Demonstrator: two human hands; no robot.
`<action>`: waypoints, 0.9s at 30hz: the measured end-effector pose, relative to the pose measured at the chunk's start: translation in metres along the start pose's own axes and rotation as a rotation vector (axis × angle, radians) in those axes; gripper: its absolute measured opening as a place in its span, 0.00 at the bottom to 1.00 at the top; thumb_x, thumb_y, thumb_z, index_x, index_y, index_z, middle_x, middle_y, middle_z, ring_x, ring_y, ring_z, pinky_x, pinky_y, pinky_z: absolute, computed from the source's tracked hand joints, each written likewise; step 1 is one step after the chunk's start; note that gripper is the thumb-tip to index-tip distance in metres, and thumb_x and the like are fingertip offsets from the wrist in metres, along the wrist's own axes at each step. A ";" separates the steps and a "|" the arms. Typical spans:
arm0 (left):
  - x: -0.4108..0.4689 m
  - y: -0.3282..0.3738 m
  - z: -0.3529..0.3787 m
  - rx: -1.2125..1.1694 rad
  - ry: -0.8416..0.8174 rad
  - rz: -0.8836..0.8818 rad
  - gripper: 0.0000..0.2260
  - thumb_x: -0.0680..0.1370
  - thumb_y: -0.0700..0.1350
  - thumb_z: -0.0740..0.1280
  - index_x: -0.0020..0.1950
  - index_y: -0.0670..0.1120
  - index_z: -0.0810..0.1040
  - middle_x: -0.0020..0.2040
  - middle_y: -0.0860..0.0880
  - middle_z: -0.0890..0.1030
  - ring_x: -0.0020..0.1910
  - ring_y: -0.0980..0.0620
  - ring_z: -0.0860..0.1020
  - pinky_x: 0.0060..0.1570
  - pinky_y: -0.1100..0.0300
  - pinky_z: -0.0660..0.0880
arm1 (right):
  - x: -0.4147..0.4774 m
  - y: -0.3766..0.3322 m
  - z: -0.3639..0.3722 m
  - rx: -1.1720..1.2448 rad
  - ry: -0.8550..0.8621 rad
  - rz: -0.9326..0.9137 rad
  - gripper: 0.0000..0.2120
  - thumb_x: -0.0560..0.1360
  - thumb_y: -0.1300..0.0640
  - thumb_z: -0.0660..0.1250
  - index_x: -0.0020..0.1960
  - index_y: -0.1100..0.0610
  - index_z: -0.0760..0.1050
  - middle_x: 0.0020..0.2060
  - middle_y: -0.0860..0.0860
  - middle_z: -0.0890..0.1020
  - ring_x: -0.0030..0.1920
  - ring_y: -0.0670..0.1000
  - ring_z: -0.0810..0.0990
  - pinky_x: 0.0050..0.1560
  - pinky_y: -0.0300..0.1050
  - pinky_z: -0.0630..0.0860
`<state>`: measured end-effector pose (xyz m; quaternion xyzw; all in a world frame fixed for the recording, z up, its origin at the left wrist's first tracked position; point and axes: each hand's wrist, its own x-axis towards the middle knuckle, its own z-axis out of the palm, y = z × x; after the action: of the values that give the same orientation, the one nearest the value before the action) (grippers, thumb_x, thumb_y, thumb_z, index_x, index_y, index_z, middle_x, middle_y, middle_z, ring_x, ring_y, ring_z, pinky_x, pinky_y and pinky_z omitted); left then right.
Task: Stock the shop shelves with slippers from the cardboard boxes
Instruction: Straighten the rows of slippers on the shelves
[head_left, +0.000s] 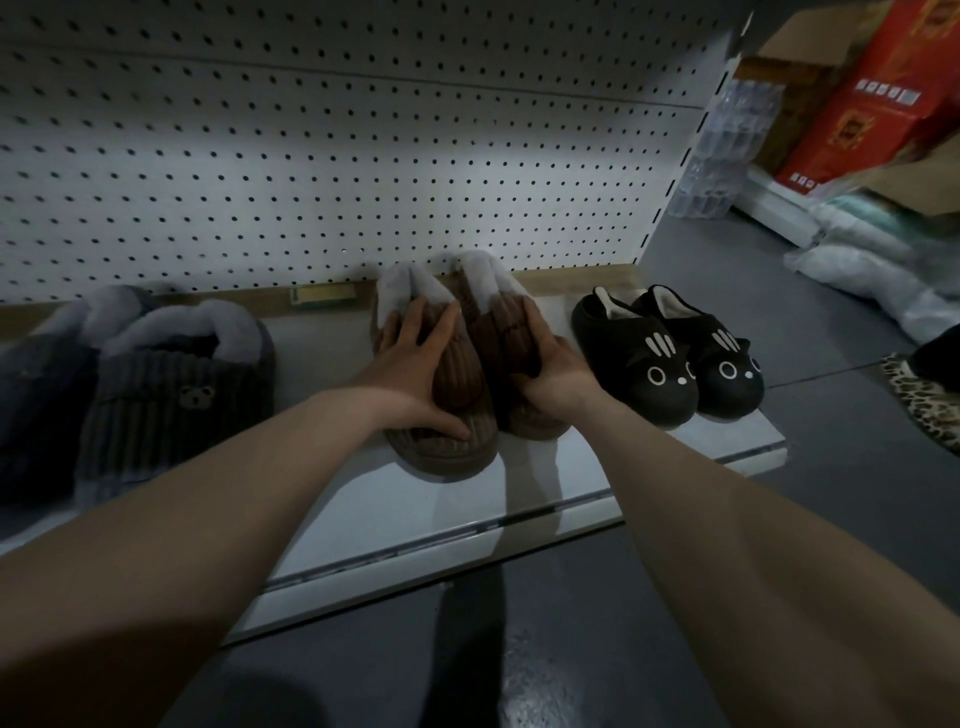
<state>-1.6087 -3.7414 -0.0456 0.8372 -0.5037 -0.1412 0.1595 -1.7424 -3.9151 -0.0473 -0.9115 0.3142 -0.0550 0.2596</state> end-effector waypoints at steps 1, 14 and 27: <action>0.001 -0.001 0.000 -0.005 0.003 0.000 0.64 0.58 0.67 0.77 0.74 0.63 0.30 0.76 0.52 0.29 0.76 0.39 0.33 0.74 0.37 0.50 | 0.001 0.000 0.000 -0.006 -0.001 -0.001 0.47 0.75 0.54 0.69 0.78 0.39 0.37 0.67 0.59 0.70 0.62 0.63 0.75 0.62 0.52 0.73; -0.010 0.005 0.005 -0.057 0.019 -0.116 0.66 0.55 0.67 0.78 0.69 0.66 0.25 0.77 0.53 0.30 0.76 0.34 0.36 0.71 0.32 0.56 | -0.010 -0.009 0.002 -0.123 0.021 0.009 0.47 0.74 0.54 0.67 0.78 0.40 0.36 0.65 0.59 0.70 0.60 0.65 0.75 0.61 0.58 0.73; -0.007 0.005 0.007 -0.094 0.039 -0.109 0.66 0.54 0.66 0.79 0.71 0.67 0.27 0.77 0.52 0.31 0.76 0.34 0.37 0.72 0.36 0.56 | -0.021 -0.002 0.007 -0.099 0.050 0.006 0.45 0.75 0.48 0.66 0.79 0.42 0.38 0.62 0.60 0.70 0.54 0.65 0.77 0.56 0.57 0.77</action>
<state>-1.6185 -3.7378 -0.0491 0.8576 -0.4468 -0.1571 0.2005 -1.7564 -3.8982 -0.0507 -0.9207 0.3257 -0.0616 0.2063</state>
